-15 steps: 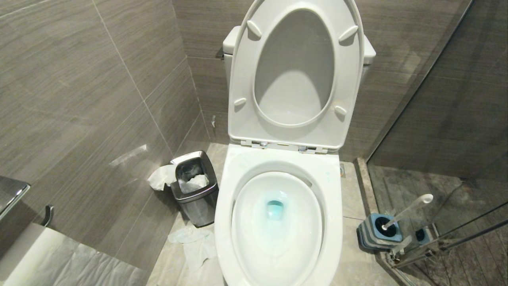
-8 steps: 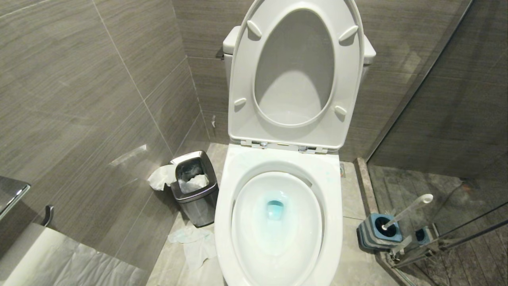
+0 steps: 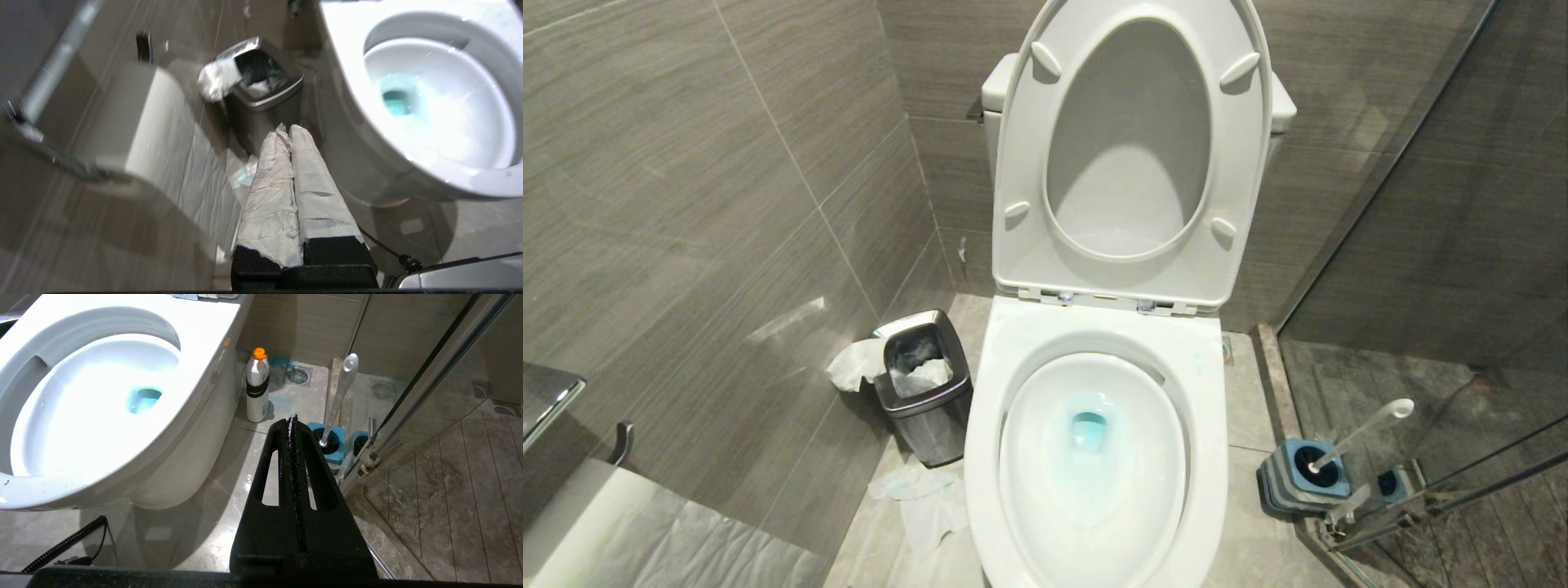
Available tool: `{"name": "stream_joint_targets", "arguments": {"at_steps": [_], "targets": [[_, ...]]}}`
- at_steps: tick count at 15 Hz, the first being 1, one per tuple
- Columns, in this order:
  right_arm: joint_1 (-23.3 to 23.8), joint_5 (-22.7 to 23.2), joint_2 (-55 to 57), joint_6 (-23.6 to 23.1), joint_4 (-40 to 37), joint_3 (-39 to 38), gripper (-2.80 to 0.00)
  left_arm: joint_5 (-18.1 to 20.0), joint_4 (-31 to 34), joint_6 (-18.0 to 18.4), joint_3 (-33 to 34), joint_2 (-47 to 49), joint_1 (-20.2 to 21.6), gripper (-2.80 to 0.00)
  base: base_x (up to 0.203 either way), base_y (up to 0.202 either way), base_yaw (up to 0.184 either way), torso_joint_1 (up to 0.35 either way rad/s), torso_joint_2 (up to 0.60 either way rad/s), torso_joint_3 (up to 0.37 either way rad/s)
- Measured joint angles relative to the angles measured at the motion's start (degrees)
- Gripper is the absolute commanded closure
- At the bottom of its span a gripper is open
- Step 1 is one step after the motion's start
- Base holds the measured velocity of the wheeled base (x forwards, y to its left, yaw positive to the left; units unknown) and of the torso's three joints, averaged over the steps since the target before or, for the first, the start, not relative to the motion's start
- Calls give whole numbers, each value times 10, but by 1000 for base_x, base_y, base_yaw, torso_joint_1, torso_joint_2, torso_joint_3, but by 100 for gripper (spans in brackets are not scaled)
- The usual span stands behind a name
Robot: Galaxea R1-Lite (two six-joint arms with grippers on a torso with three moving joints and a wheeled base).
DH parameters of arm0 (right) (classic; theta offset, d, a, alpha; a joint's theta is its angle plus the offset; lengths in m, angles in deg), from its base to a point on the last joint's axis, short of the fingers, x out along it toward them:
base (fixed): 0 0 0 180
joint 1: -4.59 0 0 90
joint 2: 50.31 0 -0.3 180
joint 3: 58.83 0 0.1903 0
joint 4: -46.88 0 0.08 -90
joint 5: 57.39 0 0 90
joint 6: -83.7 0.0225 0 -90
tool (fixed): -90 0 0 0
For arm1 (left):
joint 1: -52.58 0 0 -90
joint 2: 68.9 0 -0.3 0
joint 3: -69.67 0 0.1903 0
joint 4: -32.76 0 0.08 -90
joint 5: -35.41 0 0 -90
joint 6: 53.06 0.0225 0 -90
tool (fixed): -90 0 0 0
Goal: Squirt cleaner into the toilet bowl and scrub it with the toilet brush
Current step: Flush the toilet
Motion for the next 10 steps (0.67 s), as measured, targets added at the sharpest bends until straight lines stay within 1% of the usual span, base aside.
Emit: {"name": "stream_joint_targets", "arguments": {"at_steps": [3,4,7,10], "targets": [[0,1,0,0,0,0,0,34,-2,6,-59,48,-1,0,0,0,0,0,0,0],[0,0,0,0,0,0,0,39,-4,7,-78,68,-1,0,0,0,0,0,0,0],[0,1,0,0,0,0,0,46,-24,9,-141,148,-3,0,0,0,0,0,0,0],[0,1,0,0,0,0,0,49,-72,9,-197,240,-6,0,0,0,0,0,0,0]]}}
